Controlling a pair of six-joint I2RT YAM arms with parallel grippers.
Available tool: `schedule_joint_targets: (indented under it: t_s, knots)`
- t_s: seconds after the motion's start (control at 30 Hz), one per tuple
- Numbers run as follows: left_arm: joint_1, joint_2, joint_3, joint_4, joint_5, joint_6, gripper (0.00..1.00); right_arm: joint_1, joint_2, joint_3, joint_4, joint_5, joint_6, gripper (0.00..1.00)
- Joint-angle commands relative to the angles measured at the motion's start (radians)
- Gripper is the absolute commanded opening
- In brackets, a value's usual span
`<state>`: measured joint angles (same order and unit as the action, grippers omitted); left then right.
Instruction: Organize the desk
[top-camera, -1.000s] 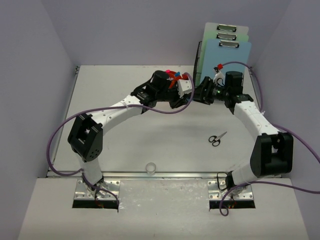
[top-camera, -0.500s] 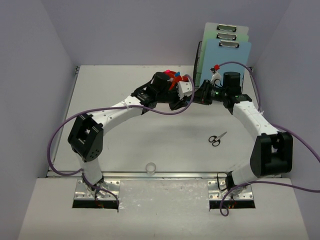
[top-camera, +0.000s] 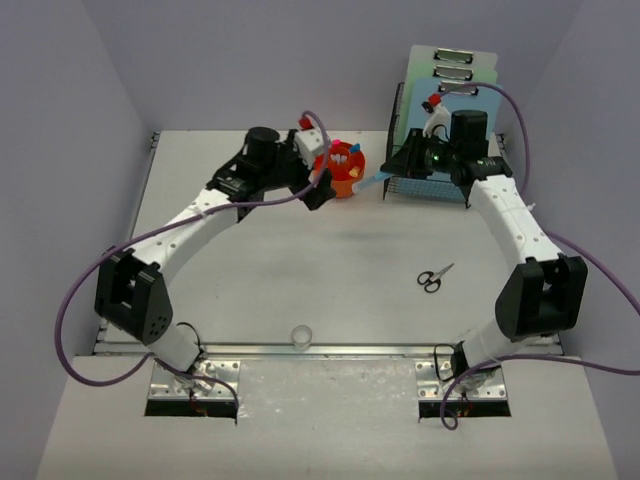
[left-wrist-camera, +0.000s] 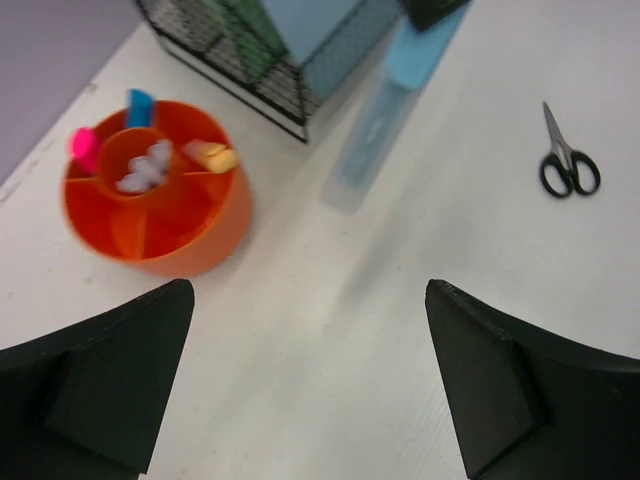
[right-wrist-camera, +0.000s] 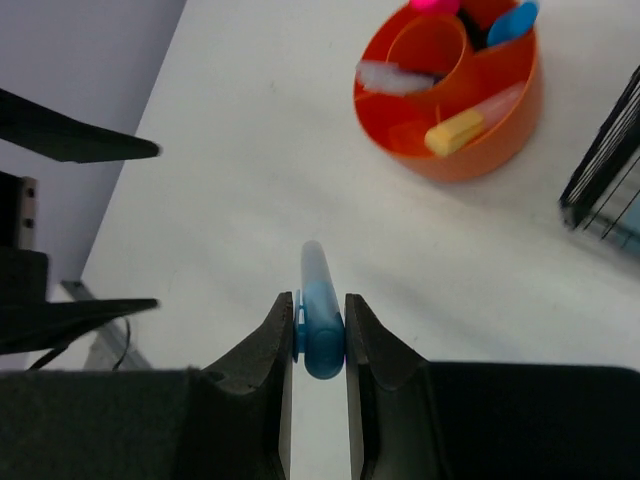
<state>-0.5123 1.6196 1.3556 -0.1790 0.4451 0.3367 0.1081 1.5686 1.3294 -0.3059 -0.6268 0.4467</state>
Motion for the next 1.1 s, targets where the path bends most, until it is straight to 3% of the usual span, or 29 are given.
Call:
schedule_joint_targets:
  t_s: [0.0, 0.1, 0.33, 1.07]
  knots:
    - [0.165, -0.169, -0.008, 0.001, 0.015, -0.144, 1.00, 0.007, 0.045, 0.151, -0.040, 0.165, -0.154, 0.00]
    - [0.231, -0.295, -0.056, -0.037, 0.022, -0.126, 1.00, 0.007, 0.114, 0.262, -0.085, 0.246, -0.204, 0.00]
    - [0.241, -0.464, -0.196, -0.058, 0.018, -0.074, 1.00, 0.032, 0.222, 0.364, -0.051, 0.358, -0.264, 0.00]
    - [0.242, -0.577, -0.408, -0.057, -0.005, -0.111, 1.00, 0.146, 0.436, 0.496, 0.063, 0.504, -0.396, 0.00]
